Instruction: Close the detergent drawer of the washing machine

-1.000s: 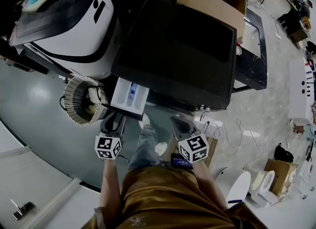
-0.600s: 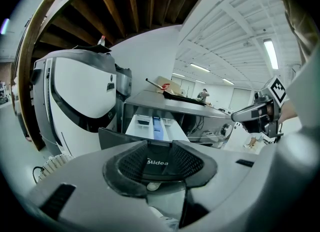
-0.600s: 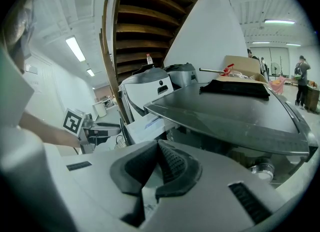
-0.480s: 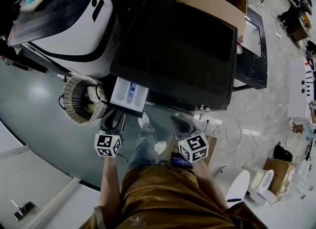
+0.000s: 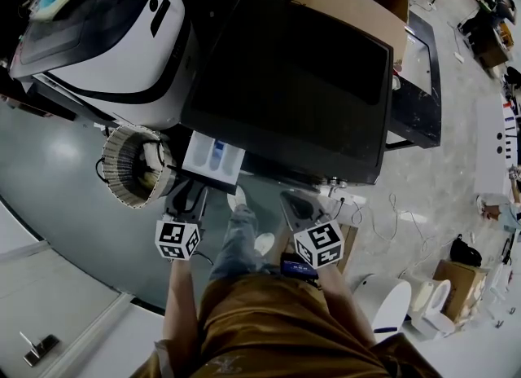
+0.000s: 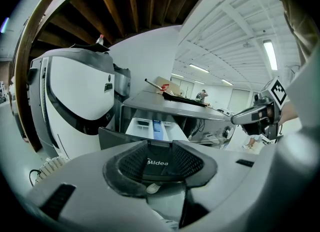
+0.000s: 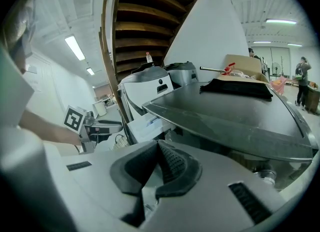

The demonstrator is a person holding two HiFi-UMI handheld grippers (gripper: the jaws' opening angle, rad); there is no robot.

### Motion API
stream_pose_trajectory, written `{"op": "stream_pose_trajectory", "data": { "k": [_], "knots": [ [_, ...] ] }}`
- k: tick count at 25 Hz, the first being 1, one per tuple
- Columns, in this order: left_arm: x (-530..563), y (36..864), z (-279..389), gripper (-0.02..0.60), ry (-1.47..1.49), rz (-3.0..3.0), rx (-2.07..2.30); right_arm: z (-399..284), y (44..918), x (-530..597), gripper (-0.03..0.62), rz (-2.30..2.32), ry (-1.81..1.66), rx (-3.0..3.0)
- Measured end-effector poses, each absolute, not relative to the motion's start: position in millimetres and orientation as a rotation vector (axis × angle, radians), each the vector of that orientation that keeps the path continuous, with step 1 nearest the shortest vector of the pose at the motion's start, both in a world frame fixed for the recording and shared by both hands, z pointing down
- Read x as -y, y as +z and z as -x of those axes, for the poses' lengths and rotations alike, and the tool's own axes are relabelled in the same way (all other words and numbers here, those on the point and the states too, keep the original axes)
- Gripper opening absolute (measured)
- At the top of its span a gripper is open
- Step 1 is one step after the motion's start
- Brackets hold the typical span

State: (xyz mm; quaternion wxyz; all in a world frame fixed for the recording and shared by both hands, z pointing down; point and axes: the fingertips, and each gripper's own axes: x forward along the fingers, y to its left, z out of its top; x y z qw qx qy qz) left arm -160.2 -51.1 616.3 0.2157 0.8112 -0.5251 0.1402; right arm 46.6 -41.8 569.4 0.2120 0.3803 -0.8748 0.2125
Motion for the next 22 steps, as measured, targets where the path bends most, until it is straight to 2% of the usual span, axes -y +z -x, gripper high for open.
{"op": "stream_pose_trajectory", "data": {
  "k": [22],
  "knots": [
    [90,616,153,0.164,0.381,-2.264,1.422,-35,579,71,0.012,-1.029,0.611,2.417]
  ]
}}
